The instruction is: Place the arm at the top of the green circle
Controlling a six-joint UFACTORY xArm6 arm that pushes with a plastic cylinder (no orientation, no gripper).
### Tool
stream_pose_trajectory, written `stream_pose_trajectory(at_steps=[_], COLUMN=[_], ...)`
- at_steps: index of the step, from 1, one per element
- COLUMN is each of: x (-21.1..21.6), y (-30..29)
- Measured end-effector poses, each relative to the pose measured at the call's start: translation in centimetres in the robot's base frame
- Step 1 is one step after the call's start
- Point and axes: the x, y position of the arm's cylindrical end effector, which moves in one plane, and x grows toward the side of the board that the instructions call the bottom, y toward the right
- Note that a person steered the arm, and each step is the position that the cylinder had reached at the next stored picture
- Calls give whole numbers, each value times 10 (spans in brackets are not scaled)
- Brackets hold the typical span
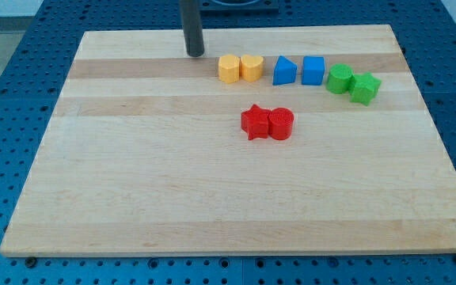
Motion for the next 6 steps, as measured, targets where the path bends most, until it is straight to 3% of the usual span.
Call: stream_pose_trajectory(at_steps=[3, 6], x=[-5, 21], y=[146, 257])
